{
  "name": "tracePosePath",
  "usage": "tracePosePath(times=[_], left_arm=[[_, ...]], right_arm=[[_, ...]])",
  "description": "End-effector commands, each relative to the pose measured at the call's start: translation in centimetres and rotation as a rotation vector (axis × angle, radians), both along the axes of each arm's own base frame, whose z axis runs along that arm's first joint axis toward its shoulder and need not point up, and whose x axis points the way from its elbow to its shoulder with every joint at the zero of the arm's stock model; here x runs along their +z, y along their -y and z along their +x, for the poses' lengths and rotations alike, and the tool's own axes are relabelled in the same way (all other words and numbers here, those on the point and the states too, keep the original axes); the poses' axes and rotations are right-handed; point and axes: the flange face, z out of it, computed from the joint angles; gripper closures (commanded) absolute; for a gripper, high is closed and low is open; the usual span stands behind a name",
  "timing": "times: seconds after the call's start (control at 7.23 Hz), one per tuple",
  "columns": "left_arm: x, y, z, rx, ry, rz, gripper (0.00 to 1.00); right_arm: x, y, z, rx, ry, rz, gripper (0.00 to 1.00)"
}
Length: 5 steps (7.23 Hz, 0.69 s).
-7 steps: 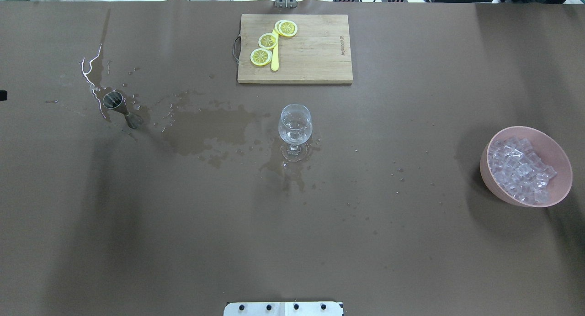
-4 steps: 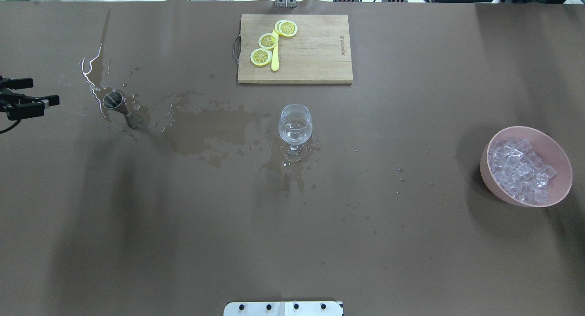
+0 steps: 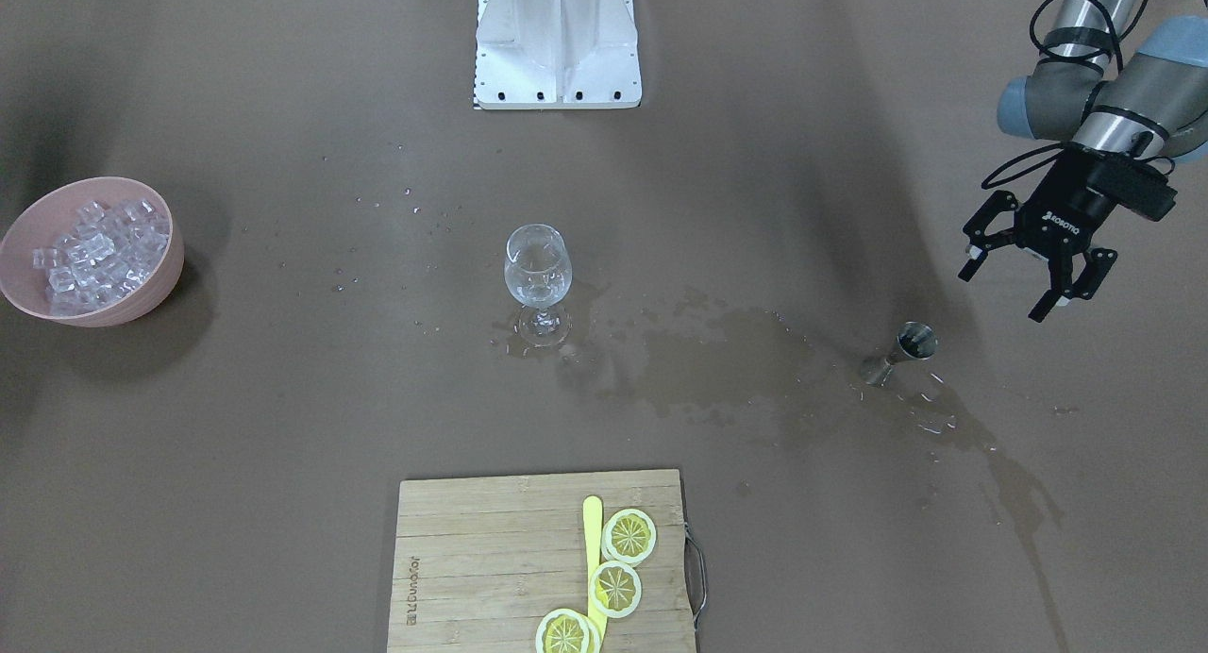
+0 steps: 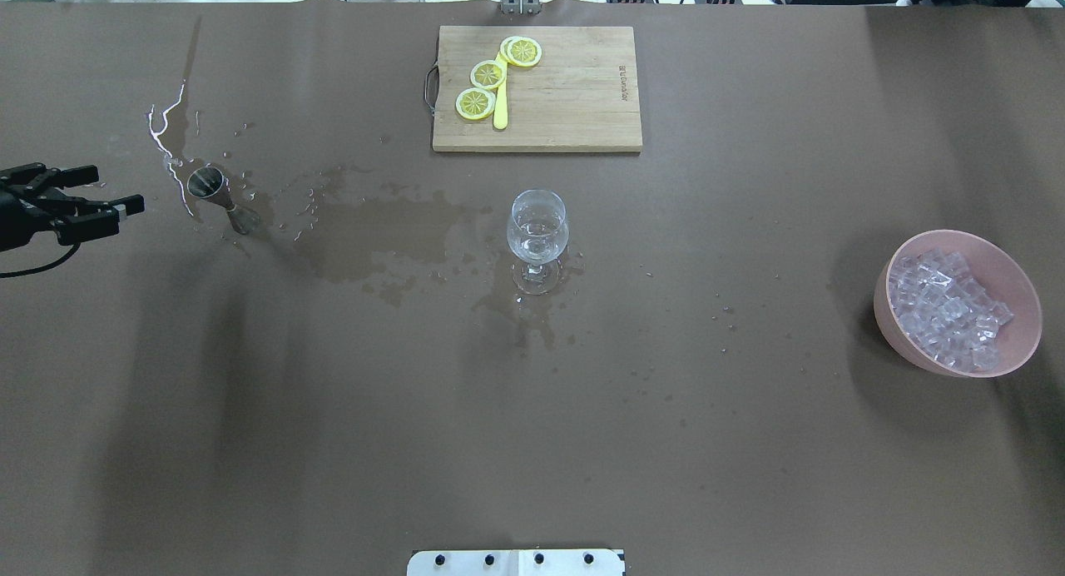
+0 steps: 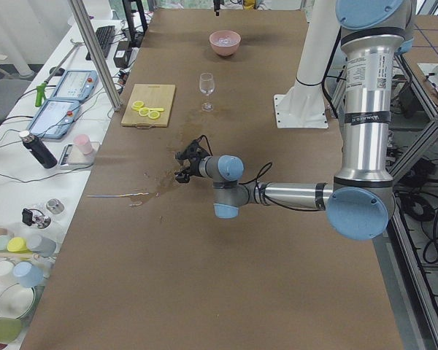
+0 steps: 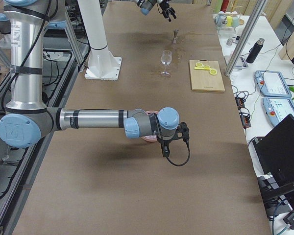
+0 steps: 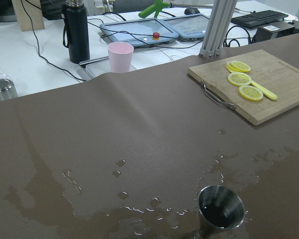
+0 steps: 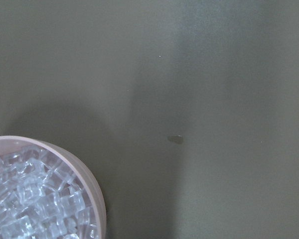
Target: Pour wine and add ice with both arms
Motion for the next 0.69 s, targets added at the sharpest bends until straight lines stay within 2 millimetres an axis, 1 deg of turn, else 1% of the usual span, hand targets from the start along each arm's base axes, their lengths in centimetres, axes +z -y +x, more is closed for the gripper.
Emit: tracePosePath(times=[0.0,0.14,0.28,0.42,0.55], left_arm=[[0.1,-0.9,3.3,-0.058,0.012,0.013,0.02],[0.6,-1.2,4.8,-0.065,0.026,0.014,0.02],[0.7,-1.2,6.4,-0.077,0.030,0.015,0.02],[0.4,-1.5,7.5,-0.082,0.029,0.021,0.02],[-0.1,-1.4,8.7,-0.071,0.021,0.026,0.02]], right_arm=[[-0.1,0.1,0.0,-0.001,-0.003,0.005,0.00],[-0.1,0.2,0.0,-0.002,-0.003,0.006,0.00],[-0.1,0.2,0.0,-0.002,-0.003,0.006,0.00],[0.0,0.1,0.0,-0.002,-0.004,0.006,0.00],[0.0,0.1,0.0,-0.002,-0.005,0.006,0.00]])
